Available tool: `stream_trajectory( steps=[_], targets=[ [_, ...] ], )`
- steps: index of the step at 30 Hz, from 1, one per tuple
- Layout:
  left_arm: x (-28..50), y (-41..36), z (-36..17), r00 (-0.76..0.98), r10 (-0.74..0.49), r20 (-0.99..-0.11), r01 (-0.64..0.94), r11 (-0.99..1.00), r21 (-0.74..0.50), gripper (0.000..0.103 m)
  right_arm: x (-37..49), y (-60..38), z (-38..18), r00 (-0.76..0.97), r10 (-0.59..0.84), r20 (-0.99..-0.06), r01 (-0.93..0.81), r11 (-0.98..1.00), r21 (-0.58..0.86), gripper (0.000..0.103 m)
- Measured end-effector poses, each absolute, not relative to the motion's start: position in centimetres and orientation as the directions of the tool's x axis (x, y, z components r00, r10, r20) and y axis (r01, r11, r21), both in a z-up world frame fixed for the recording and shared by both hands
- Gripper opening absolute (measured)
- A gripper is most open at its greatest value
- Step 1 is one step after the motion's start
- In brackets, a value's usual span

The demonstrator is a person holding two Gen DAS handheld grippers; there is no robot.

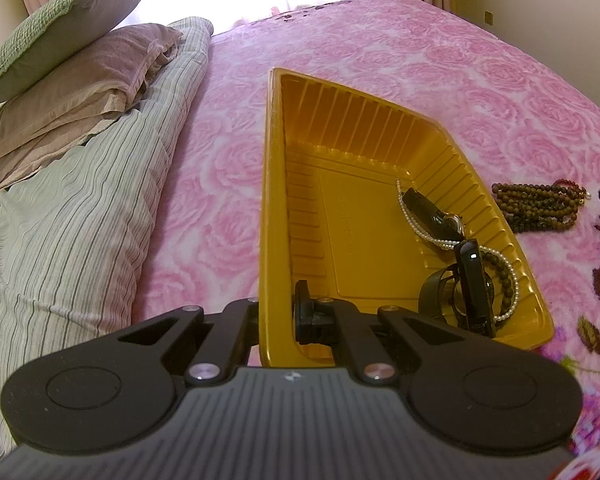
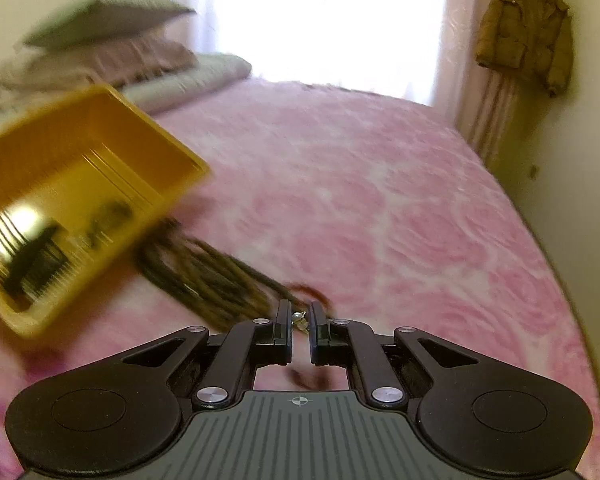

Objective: Organize jewelry

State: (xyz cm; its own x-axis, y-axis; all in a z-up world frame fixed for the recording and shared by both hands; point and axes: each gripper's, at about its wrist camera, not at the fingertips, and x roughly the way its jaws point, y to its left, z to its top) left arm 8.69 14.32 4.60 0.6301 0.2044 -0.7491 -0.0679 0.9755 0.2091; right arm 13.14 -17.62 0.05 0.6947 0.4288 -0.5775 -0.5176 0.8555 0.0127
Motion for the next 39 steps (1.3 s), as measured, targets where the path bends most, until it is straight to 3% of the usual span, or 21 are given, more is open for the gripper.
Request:
stream_trajectory(
  steps=[14,28,30,32,39],
  targets=[
    [8.5,14.3,4.6,0.635,0.2,-0.746,-0.067,0.977,0.204,0.003,10.0,-6.5,4.6,0.44,0.762,-0.474,-0.803,0.571,0.173,0.008],
    [8.4,14.5,4.6,0.635,0.196,-0.747,-0.069,0.978,0.198,0.003,9.9,-3.8,3.3,0.37,0.777,-0.509,-0.839,0.515,0.175,0.009],
    [8.5,14.5,4.6,0.635,0.196,-0.748,-0.069,0.978,0.197,0.003,10.1,-4.5,3.5,0.386,0.777,-0.498,-0.823,0.534,0.194,0.016],
    [8.5,14.5,4.6,0.635,0.195,-0.748,-0.069,0.978,0.197,0.003,10.3,-5.4,3.8,0.416,0.771,-0.482,-0.802,0.561,0.206,0.041],
    [8.5,14.5,4.6,0.635,0.195,-0.748,-0.069,0.978,0.196,0.003,10.8,-11.2,3.1,0.558,0.67,-0.489,-0.667,0.713,0.217,0.046]
  ],
)
